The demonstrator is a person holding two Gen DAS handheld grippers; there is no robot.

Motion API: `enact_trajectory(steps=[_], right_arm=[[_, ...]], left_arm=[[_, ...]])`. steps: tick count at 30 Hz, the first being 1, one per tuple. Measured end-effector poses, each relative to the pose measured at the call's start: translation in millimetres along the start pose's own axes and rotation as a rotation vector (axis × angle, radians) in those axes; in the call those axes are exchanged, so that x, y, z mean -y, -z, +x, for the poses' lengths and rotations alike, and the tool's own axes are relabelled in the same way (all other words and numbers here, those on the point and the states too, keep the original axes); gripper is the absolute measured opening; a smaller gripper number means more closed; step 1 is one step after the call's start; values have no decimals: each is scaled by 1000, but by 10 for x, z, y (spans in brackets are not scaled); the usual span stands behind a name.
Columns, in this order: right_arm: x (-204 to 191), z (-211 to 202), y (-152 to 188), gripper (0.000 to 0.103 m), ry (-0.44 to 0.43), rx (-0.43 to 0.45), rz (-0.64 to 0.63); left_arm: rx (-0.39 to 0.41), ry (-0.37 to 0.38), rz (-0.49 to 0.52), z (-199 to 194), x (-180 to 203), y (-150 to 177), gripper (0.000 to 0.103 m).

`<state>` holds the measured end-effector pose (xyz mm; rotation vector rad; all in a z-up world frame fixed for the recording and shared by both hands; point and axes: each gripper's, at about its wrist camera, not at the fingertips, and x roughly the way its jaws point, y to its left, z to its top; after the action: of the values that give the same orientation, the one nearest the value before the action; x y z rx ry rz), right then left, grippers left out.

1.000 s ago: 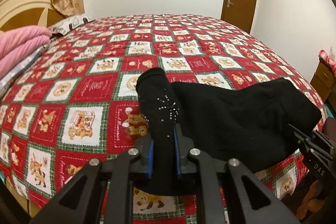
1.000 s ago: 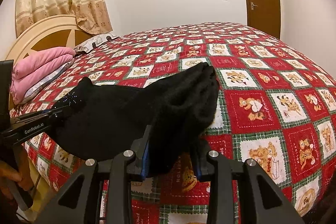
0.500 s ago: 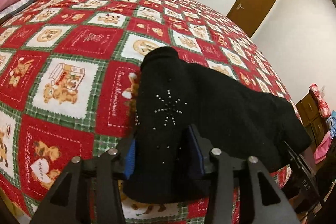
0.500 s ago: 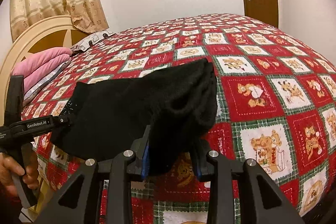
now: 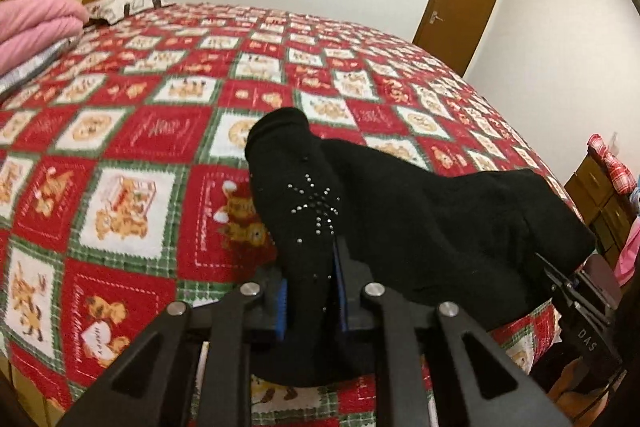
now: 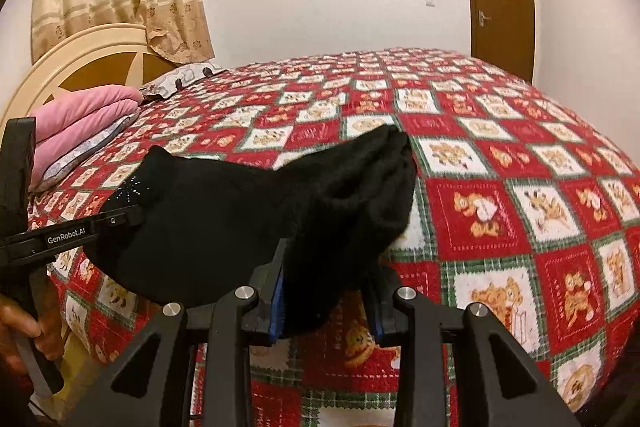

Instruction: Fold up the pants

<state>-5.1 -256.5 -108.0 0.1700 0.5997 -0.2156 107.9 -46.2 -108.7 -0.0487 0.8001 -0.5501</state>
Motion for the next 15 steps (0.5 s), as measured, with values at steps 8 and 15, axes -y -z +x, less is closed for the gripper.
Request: enact_trajectory(steps=[8,15], right_arm=[[-147,-66,-139,34,-16,35,-41],[-227,-91,-203,33,-27,51,-65]], left_arm=[[36,-28,20,-100,-42,-123,19],[61,-24,3,-186,-104,-161,19]])
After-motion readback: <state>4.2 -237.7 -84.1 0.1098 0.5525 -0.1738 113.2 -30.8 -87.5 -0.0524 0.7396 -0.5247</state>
